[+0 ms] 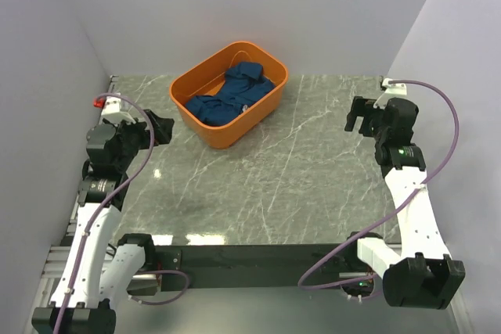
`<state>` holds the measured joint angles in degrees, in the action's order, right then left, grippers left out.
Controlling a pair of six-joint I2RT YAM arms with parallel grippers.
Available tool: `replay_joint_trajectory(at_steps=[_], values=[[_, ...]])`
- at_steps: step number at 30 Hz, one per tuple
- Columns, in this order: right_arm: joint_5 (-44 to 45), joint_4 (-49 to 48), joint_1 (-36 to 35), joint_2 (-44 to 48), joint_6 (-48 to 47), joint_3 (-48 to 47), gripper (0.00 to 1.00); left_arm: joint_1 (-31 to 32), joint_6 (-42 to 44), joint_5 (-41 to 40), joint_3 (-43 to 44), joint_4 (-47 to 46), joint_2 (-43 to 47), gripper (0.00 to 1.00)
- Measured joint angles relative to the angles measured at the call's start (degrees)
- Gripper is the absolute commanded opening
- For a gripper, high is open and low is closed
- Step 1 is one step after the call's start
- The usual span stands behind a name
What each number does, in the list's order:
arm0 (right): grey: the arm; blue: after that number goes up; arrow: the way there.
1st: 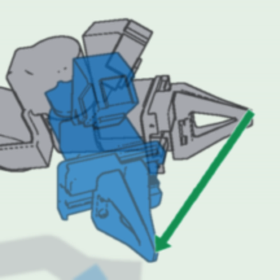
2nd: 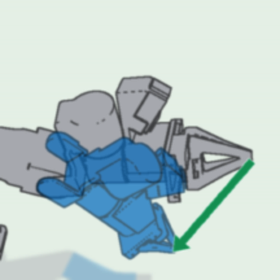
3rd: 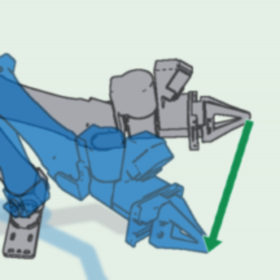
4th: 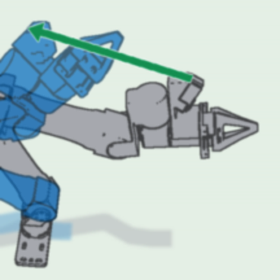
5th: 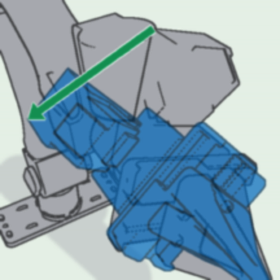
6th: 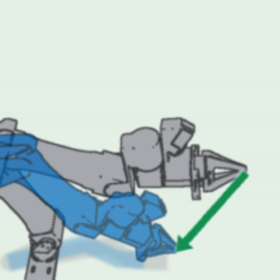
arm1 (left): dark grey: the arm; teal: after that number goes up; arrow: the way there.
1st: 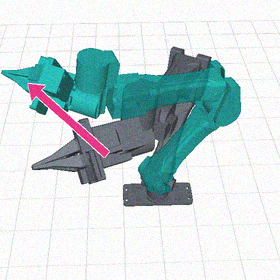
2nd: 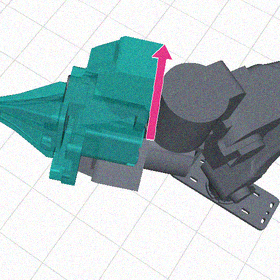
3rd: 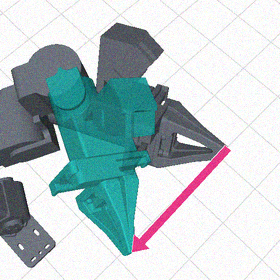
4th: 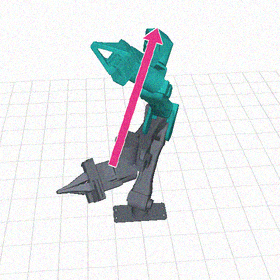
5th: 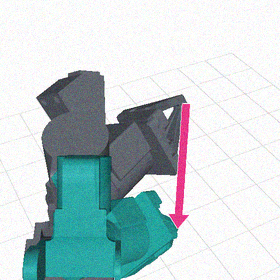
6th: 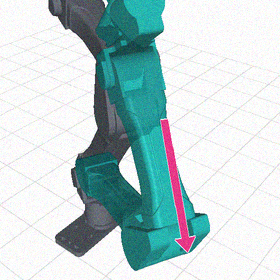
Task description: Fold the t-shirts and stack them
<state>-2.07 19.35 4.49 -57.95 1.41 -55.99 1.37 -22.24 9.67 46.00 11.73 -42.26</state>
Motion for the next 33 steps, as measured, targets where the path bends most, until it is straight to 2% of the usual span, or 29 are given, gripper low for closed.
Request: replay_joint_trajectory(at_steps=[5, 11, 14, 21, 26, 33], values=[[-5.60, 0.59, 0.00, -0.26, -2.82, -0.76, 1.00, -0.02, -1.60, 3.61, 2.38, 0.55, -4.44, 1.00], [-33.66, 8.76, -0.13, -1.14, -22.64, -2.99, 1.00, 1.14, -2.89, 8.76, 13.99, 0.72, -15.50, 1.00], [-39.89, 11.13, -0.44, -1.66, -25.97, -2.93, 1.00, 5.44, -2.38, 8.76, 19.91, 1.38, -22.40, 0.99], [-43.01, 12.00, -0.42, -3.56, -28.79, -2.93, 1.00, 15.67, -1.18, 5.38, 32.52, 5.77, -40.57, 0.96], [-44.61, 11.54, -0.33, -4.57, -28.11, -2.93, 1.00, 18.08, -1.46, 1.46, 39.82, 9.16, -52.92, 0.91], [-45.18, 11.58, -0.07, -5.14, -27.89, -2.40, 1.00, 21.62, -1.60, -4.00, 54.82, 14.34, -70.10, 0.86]])
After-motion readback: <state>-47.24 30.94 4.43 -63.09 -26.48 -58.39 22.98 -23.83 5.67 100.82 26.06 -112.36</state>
